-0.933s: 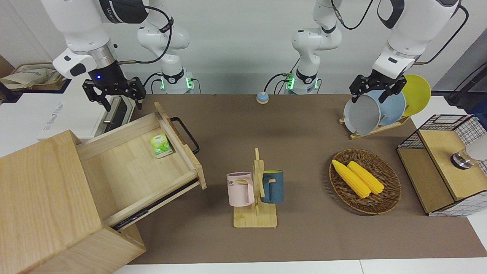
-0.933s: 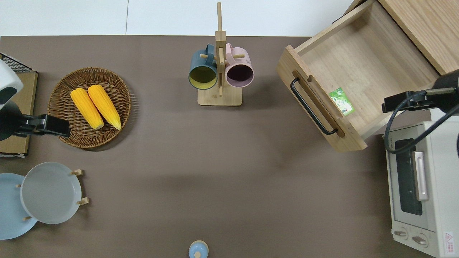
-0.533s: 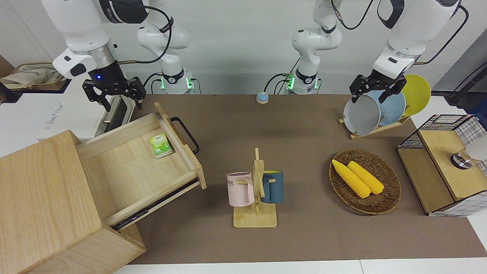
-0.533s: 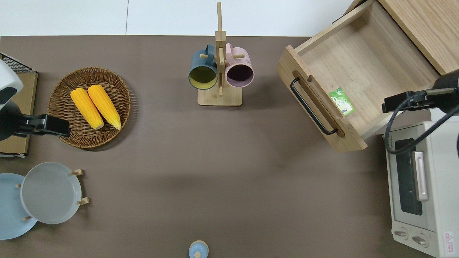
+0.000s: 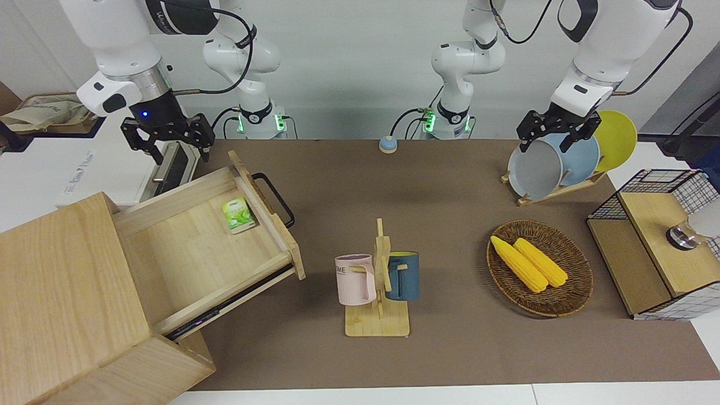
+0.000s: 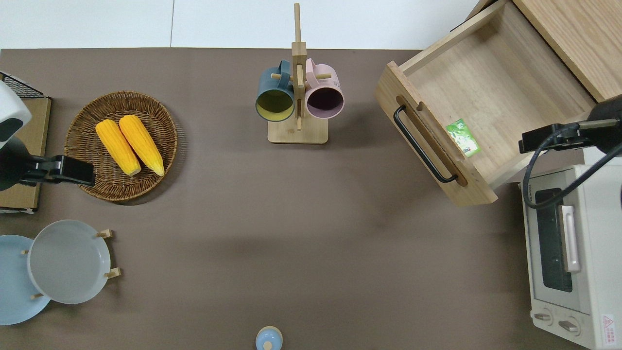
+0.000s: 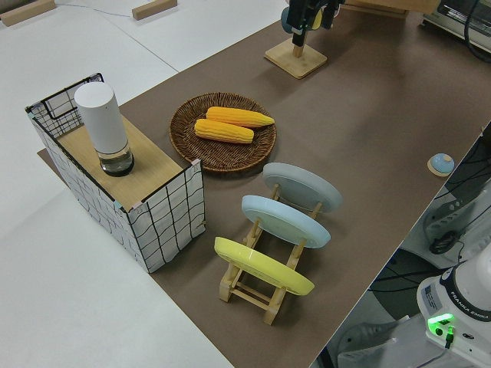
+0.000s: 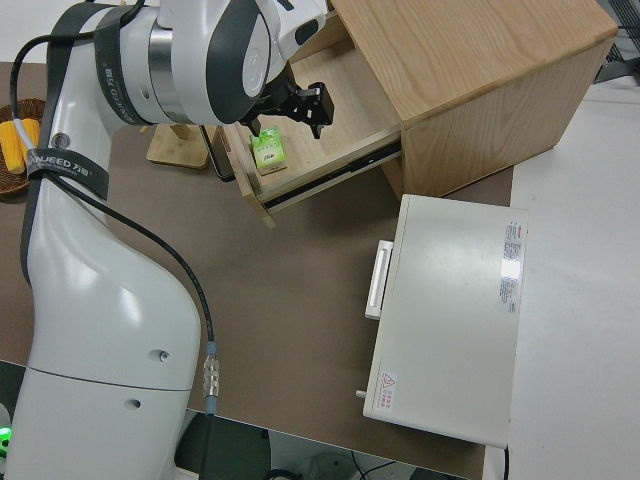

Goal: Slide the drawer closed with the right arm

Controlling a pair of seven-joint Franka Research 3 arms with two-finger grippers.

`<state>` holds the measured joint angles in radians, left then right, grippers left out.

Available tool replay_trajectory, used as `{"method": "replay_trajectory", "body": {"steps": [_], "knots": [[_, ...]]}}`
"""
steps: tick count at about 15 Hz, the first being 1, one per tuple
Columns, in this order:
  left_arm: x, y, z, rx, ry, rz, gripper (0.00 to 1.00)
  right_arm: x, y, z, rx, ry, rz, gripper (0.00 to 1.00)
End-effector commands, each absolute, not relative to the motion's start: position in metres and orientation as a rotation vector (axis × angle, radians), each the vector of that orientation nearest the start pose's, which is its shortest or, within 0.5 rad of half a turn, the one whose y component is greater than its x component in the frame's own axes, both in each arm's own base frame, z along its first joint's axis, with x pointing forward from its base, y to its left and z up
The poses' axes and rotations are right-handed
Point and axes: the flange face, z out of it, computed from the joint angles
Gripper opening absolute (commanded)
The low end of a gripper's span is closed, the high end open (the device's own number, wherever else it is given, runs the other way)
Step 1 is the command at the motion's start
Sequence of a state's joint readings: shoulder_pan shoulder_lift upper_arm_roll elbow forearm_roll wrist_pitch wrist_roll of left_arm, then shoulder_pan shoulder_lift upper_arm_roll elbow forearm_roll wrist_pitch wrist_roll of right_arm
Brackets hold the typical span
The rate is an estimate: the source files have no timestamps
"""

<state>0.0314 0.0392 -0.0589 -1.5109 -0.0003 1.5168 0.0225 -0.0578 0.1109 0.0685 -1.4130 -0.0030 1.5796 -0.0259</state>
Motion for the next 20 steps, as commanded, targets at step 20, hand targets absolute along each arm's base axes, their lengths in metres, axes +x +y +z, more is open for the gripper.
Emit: {"method": "replay_trajectory", "body": {"steps": [20], "knots": [[0.5629,-0.0143,0.6302,-3.126,0.097,0.06,0.99,0.5771,0.0056,0.6356,-3.145,-0.134,0.024,0.848]]}}
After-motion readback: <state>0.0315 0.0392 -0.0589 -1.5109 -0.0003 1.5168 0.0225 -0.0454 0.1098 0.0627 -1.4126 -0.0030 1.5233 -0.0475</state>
